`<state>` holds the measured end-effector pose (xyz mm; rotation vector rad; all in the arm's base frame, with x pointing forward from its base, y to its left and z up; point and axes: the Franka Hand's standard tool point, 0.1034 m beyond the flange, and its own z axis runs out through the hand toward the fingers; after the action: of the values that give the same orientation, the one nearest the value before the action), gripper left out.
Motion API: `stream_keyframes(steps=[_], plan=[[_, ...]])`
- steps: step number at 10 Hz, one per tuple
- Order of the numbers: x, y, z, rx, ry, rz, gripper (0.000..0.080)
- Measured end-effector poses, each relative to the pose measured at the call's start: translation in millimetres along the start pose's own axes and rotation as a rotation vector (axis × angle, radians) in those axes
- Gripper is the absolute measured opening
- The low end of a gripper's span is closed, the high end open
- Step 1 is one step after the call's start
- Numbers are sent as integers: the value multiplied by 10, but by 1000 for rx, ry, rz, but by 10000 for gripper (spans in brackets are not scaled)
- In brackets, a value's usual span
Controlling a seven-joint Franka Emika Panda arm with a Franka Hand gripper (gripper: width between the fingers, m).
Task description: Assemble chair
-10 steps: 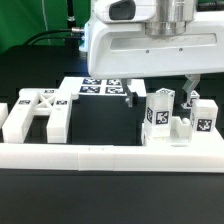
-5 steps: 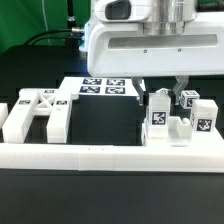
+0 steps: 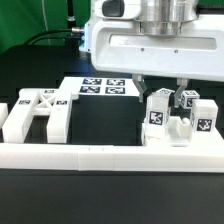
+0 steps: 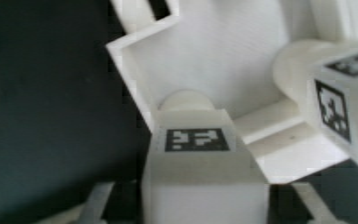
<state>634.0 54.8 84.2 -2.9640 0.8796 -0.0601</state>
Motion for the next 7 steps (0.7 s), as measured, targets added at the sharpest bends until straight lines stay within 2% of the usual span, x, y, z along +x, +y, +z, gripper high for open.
stream_keyframes(steps=[2, 4, 7], plan=[[-1, -8, 3, 5, 5, 176, 285], [13, -16, 5, 21, 12, 332, 285], [5, -34, 8, 24, 8, 584, 287]])
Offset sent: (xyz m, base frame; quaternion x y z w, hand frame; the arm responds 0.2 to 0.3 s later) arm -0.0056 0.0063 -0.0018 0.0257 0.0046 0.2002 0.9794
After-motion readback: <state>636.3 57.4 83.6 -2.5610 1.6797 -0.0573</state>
